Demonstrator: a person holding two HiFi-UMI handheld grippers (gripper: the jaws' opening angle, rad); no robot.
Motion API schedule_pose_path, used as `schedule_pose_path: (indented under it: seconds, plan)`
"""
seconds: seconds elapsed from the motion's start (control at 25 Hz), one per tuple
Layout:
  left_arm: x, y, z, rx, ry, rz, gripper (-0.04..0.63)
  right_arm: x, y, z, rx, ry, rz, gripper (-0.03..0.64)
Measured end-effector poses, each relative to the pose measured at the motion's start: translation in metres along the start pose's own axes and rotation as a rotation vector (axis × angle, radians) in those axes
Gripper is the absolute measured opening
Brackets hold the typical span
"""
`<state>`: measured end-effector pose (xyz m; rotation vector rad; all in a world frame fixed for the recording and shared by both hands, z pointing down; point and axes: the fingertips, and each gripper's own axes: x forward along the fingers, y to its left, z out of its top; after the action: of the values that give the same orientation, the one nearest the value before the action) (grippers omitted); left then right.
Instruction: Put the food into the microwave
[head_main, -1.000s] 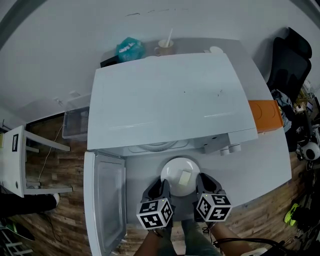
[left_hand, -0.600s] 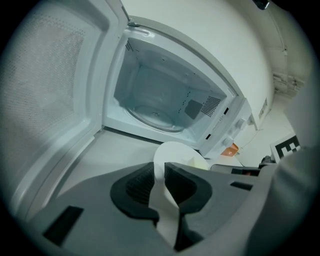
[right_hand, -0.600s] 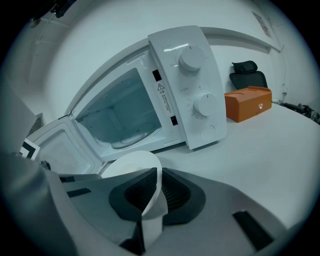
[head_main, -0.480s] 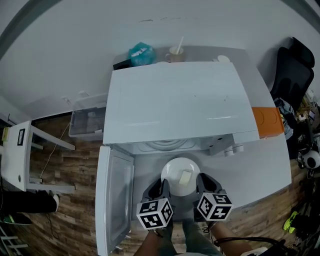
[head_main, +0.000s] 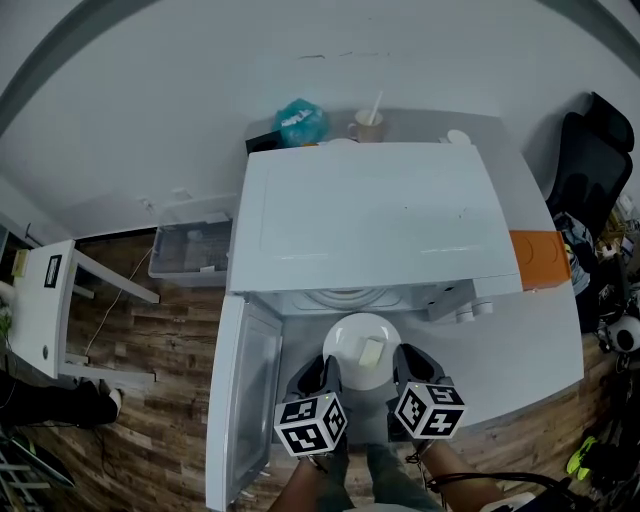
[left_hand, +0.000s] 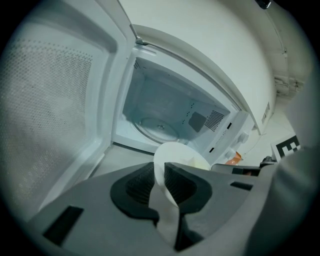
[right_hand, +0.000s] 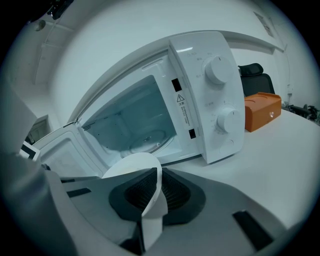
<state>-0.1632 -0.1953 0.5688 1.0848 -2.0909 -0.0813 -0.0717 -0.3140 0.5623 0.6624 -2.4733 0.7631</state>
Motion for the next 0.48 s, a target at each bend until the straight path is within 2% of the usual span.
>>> schedule_pose_path:
  seconds: [0.48]
  plan:
    - [0.016,0.017,0.038,-0.024,-0.065,0.038,0.066,0.026,0.020,0.027,-0.018,-0.041,0.034,0.041]
